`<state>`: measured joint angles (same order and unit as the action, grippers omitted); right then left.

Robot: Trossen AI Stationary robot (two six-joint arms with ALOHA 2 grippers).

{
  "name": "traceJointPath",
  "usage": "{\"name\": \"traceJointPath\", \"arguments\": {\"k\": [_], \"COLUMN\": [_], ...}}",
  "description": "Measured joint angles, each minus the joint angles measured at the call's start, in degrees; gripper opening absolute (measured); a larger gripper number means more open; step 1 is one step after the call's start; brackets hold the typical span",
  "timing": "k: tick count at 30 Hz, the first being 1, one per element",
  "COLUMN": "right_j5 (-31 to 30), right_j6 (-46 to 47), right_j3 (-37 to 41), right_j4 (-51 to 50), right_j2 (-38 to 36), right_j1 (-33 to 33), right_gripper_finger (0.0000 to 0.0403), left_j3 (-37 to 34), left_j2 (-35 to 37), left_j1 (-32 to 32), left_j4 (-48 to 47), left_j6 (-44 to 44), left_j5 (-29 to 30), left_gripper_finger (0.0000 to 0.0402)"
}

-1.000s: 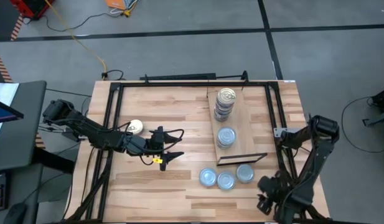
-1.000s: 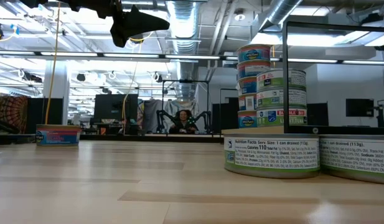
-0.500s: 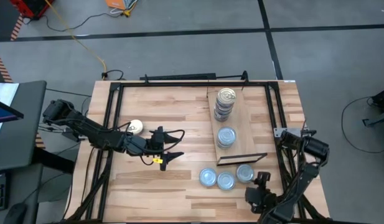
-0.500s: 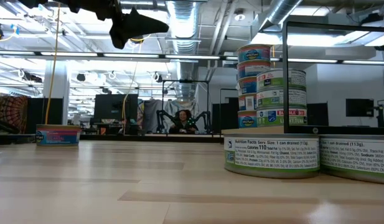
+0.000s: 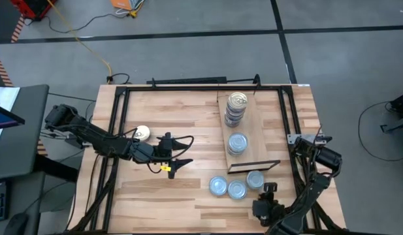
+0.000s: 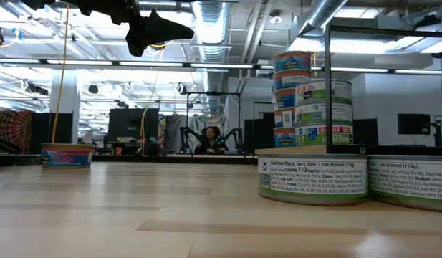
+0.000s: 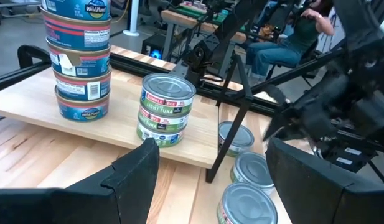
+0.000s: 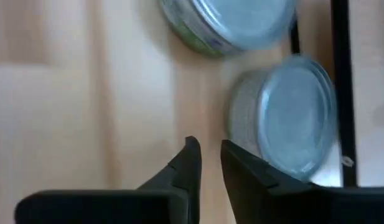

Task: Stack canned seafood by type on shelf
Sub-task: Stack the green tuna can on top of the other green tuna can on the shelf

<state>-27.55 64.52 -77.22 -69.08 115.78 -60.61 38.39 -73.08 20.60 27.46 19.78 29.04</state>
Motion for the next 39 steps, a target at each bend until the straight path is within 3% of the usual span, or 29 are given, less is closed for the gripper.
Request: {"name": "traceJointPath", "arguments": {"k": [6, 15, 20, 25, 34, 39], "right_j5": [-1.10, -1.39, -1.62, -1.67, -1.53, -1.13], "right_j6": [-4.54, -5.10, -7.11, -9.23, -5.73, -2.45], "right_j3": [-2.25, -0.84, 0.09, 3.47, 3.40, 3.24], "right_j4": [-0.55, -3.66, -3.65, 3.14, 3.48, 3.71], "right_j2": [-1.00, -0.70, -0.68, -0.70, -0.81, -0.89], "right_j1": [-0.31, 3.08, 4.20, 4.44, 2.91, 1.79], "right_gripper_finger": [0.0111, 0.0203, 0.0213, 0.0180, 0.0064, 0.0028], "left_j3": [0.00, 0.00, 0.00, 0.00, 0.00, 0.00], "left_j2": [0.00, 0.00, 0.00, 0.00, 0.00, 0.00], "left_j1": [0.00, 0.00, 0.00, 0.00, -0.01, -0.02], "left_j4": [0.01, 0.02, 0.02, -0.04, -0.48, -0.66], "left_j6": [-0.61, -0.38, -0.41, -0.42, -0.45, -0.38], "left_j5": [0.58, 0.59, 0.58, 0.57, 0.55, 0.55], "left_gripper_finger": [0.0281, 0.0281, 0.0281, 0.0281, 0.0281, 0.0281]}}
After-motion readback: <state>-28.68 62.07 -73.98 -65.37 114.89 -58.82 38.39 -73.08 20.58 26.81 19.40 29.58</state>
